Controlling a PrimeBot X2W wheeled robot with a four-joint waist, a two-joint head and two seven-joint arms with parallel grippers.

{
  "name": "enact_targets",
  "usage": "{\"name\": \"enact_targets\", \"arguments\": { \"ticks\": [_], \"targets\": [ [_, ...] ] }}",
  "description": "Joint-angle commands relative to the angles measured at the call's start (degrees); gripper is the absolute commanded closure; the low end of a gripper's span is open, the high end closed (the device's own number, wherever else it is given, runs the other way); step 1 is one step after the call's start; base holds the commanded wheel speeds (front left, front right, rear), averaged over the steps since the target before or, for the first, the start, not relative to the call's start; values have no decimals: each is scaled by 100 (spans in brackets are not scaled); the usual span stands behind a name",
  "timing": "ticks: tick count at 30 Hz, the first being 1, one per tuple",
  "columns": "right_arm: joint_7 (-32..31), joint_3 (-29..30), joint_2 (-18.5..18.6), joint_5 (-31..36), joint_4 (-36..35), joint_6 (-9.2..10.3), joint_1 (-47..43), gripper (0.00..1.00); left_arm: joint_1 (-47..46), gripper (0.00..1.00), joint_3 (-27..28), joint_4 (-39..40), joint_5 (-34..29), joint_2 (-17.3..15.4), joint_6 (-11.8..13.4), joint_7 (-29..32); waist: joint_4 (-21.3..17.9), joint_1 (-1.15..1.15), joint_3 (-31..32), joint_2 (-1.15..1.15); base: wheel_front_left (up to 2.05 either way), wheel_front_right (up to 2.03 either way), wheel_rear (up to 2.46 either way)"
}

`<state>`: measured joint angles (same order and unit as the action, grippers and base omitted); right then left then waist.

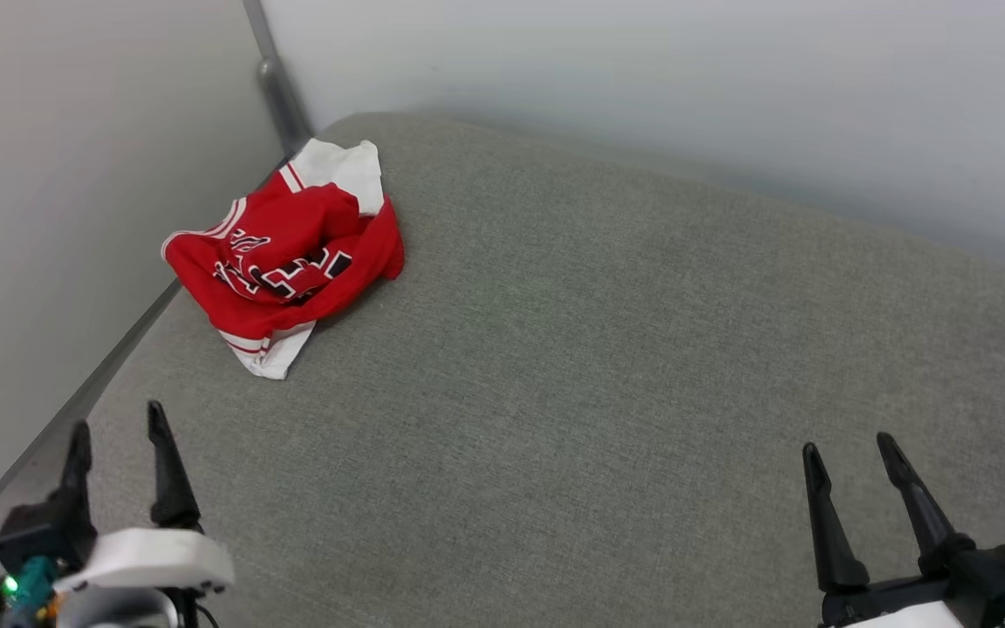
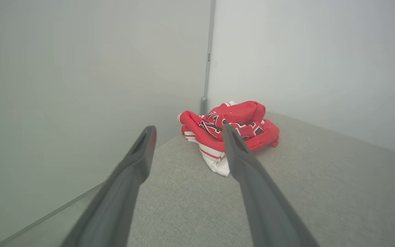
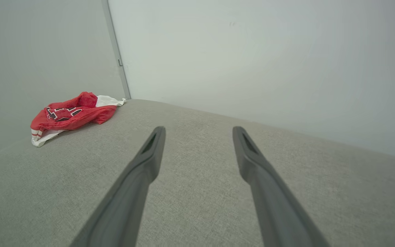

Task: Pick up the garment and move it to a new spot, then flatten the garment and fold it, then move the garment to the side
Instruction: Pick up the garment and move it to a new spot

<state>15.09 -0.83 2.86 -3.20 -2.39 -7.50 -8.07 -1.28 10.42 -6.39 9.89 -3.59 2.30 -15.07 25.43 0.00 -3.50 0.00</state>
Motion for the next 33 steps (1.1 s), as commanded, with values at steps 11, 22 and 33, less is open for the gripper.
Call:
{"name": "enact_targets", "arguments": {
  "ticks": [11,22,33],
  "targets": [
    [12,260,3,518,-327,2,566,0,-2234,0,752,-878,233,-983,-650,-16,-450,0,-1162,0,0,0,0],
    [12,342,3,900,-883,2,1144,0,-4434,0,551,-2514,805,-2419,-953,548,-785,0,-2263,0,0,0,0],
    [12,398,57,1074,-1318,2,1494,0,-5174,0,-831,-3151,2873,-3526,-966,2753,-992,0,-2872,0,0,0,0]
  ]
}}
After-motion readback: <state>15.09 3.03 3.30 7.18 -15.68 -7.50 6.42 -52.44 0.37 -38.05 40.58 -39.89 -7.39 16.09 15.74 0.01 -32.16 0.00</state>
